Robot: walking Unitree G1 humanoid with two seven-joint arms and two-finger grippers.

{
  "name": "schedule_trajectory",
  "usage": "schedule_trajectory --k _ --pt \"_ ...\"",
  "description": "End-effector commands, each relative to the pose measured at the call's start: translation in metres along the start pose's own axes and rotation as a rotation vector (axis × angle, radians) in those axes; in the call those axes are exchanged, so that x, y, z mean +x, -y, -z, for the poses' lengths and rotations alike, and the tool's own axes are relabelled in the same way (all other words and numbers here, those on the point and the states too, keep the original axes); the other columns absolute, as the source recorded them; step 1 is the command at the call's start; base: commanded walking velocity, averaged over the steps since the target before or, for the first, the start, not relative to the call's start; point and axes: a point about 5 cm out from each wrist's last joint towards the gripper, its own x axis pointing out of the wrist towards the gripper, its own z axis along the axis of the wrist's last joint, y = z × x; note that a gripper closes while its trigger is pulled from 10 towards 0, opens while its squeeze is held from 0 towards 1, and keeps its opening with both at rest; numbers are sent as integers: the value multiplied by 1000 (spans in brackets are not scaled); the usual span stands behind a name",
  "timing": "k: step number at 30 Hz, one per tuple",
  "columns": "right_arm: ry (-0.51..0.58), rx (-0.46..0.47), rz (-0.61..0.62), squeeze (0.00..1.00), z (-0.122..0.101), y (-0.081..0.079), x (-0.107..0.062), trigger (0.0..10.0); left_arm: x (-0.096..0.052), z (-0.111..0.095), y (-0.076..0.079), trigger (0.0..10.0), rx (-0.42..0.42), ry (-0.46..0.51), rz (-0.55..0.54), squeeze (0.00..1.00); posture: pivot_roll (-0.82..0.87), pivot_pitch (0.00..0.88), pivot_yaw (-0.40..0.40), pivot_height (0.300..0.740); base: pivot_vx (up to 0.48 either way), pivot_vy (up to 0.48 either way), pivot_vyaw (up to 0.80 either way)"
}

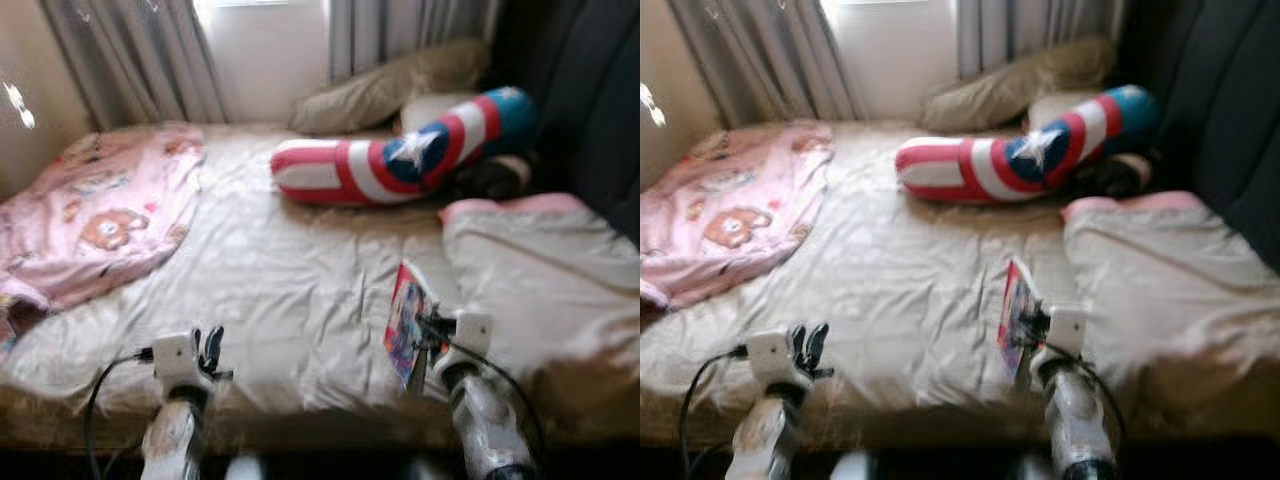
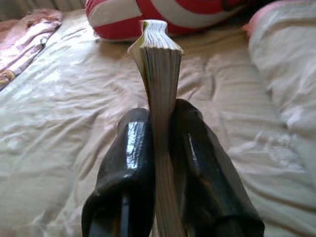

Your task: Clean up the room

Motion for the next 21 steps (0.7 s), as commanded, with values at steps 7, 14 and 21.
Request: schedule_trajectory --k 7,14,21 --pt "69 -8 -103 0 -12 -15 4 10000 6 -9 -3 10000 2 23 -10 0 13 0 35 619 0 0 457" --pt "77 15 -117 0 -12 -16 4 10000 6 -9 -4 10000 2 23 -10 0 13 0 34 619 0 0 305" --pt "89 35 -114 0 -14 -14 4 10000 6 -10 -3 10000 1 28 -7 0 14 0 34 619 0 0 0"
